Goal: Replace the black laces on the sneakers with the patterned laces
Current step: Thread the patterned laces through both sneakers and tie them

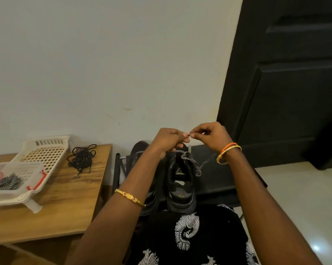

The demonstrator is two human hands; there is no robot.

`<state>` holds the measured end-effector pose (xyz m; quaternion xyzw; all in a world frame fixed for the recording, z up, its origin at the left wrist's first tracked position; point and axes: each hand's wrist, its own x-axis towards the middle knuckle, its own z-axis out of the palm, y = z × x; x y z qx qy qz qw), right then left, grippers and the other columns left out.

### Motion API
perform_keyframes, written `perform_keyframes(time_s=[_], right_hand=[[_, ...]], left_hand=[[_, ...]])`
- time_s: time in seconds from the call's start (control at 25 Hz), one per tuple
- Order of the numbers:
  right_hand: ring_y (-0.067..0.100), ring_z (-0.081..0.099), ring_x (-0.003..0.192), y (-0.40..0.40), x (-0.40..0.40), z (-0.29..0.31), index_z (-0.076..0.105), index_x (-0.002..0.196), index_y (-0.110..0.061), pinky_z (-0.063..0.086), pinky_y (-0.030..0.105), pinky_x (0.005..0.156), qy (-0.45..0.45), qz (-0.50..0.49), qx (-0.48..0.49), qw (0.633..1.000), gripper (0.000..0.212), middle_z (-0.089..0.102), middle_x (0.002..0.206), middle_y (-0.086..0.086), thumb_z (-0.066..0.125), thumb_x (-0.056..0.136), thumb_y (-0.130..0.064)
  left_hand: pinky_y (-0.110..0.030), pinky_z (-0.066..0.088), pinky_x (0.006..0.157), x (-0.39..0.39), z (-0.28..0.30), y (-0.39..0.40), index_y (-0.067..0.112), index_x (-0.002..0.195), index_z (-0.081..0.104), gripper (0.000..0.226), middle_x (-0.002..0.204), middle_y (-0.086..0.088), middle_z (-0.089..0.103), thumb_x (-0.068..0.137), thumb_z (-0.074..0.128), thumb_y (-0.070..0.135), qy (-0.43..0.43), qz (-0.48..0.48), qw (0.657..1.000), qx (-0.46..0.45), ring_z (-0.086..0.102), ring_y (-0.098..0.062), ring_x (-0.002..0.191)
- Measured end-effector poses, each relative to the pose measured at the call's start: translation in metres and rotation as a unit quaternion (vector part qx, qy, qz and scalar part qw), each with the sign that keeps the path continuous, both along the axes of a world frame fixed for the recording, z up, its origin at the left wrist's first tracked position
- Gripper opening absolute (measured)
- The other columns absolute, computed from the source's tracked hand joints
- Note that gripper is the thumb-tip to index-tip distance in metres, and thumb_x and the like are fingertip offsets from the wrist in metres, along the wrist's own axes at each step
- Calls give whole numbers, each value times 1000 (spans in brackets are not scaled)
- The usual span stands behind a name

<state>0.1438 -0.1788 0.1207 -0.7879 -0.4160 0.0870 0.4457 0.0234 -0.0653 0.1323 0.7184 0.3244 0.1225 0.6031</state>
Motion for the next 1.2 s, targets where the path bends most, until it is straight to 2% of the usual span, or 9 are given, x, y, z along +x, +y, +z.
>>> perform_keyframes(time_s=[0.12,0.2,0.28,0.36,0.48,0.6,0.72,0.96,1.2], right_hand=[[16,61,81,-3,31,-25,70,95,-9,54,30,76,-60,-203,8,977,12,66,88,5,60,89,-13],[17,61,78,6,44,-49,69,91,-10,51,27,70,-53,-239,9,969,11,66,86,6,60,89,-16],[16,61,75,30,46,-78,65,84,-15,45,17,63,30,-156,-8,987,6,68,81,4,61,88,-14],[15,65,80,54,39,-106,58,83,-18,47,17,67,125,-27,-13,992,12,70,82,1,56,91,-9],[11,65,83,64,33,-136,54,85,-18,49,20,74,119,44,-1,992,14,69,82,-1,51,92,-5],[11,66,78,48,49,-153,56,83,-15,53,19,70,126,-52,44,990,14,68,78,1,52,90,-4],[24,66,76,39,73,-161,57,77,-18,57,36,69,99,-145,-22,984,13,67,77,7,55,88,-10],[10,66,69,67,66,-139,67,85,-19,53,24,71,157,8,37,987,15,71,76,-1,60,89,-6],[23,55,74,62,27,-154,52,90,-12,49,41,67,-48,-32,-15,998,9,57,83,4,44,94,-10]], left_hand=[[-19,46,66,11,-43,24,10,93,70,11,84,2,69,91,62,17,0,55,998,36,58,-6,70],[-30,51,88,18,-76,42,18,84,70,8,90,0,70,88,65,15,32,75,993,84,63,-12,87],[-39,45,102,30,-106,57,26,82,71,10,97,2,71,85,68,16,78,59,988,117,64,-16,100],[-42,37,108,44,-126,63,28,91,73,11,107,0,70,82,71,22,110,34,981,153,57,-20,115],[-43,28,114,61,-141,67,37,96,72,18,130,-9,57,78,71,33,135,-3,981,140,33,-26,137],[-35,49,99,68,-153,66,29,94,75,17,113,-10,68,79,70,21,65,27,997,23,62,-19,106],[-37,53,94,67,-162,67,21,90,76,19,93,-5,73,82,68,6,42,71,997,-5,68,-19,93],[-41,55,90,69,-168,65,29,74,74,24,84,-2,74,79,70,6,5,93,995,30,70,-19,88],[-39,55,89,67,-174,65,28,77,75,23,87,-1,74,82,68,7,-13,102,995,0,70,-17,88]])
